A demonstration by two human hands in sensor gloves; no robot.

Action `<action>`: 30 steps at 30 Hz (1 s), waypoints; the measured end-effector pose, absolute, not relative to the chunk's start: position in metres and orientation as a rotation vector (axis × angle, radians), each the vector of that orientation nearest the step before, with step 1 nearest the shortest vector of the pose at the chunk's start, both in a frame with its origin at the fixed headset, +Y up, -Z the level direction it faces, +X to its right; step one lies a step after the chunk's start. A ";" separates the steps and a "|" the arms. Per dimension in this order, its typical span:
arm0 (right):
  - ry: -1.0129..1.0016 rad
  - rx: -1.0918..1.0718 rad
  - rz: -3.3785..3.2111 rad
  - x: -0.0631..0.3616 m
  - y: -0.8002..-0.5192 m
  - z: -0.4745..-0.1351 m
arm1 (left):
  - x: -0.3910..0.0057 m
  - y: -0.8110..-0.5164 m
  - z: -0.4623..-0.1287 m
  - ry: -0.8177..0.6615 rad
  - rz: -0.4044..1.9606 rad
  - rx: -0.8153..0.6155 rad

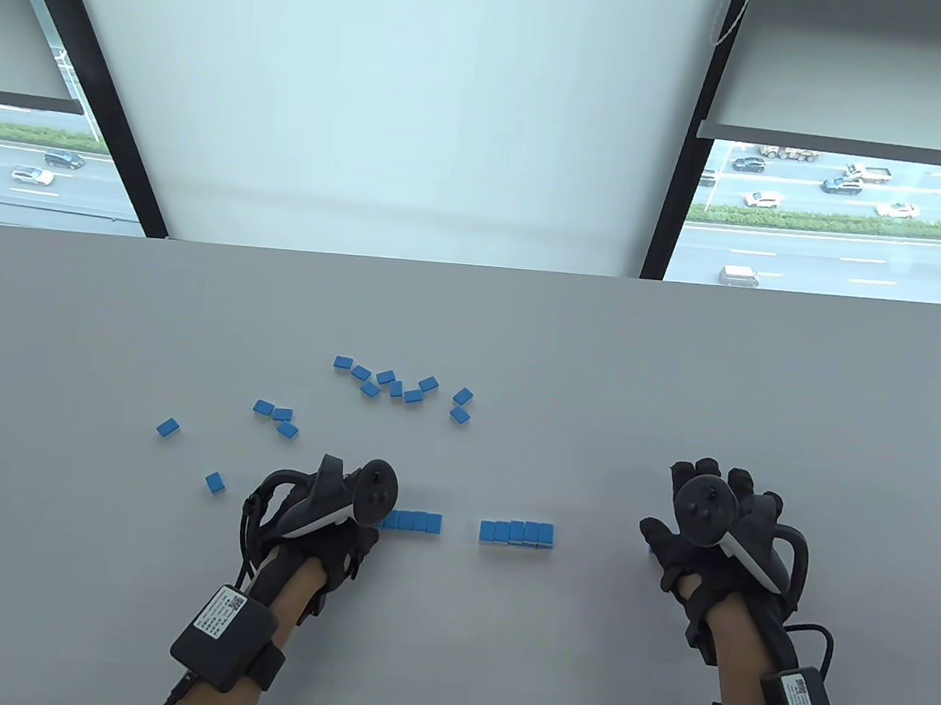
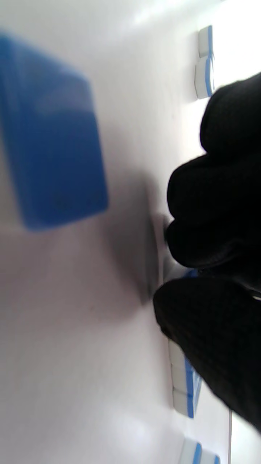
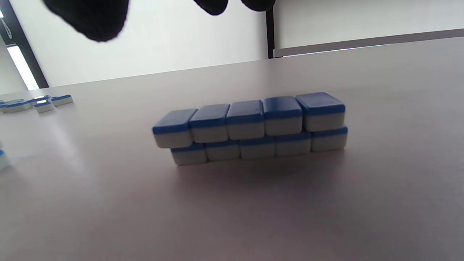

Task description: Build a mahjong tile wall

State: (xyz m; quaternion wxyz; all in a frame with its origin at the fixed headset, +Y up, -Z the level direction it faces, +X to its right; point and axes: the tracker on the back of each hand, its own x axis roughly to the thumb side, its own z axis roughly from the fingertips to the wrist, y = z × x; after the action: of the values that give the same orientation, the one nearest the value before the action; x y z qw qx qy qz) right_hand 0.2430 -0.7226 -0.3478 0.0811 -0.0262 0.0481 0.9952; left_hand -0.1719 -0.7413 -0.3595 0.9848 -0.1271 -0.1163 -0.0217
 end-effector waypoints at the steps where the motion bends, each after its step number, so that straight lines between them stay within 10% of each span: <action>1: 0.140 -0.077 2.974 0.243 -0.722 -0.347 | -0.174 -0.737 -0.357 -0.238 -0.032 -0.258; 13: 0.122 -0.064 2.961 0.243 -0.720 -0.347 | -0.205 -0.689 -0.327 -0.279 -0.079 -0.163; 30: 0.117 -0.056 2.956 0.243 -0.720 -0.346 | -0.233 -0.740 -0.302 -0.293 0.012 -0.346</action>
State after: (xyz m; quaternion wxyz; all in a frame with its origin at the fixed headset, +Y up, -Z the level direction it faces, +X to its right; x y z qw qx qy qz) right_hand 0.2430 -0.7201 -0.3456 0.0912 -0.0189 0.0395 0.9949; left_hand -0.2328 -0.7403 -0.3024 0.9744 -0.1715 -0.1454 0.0061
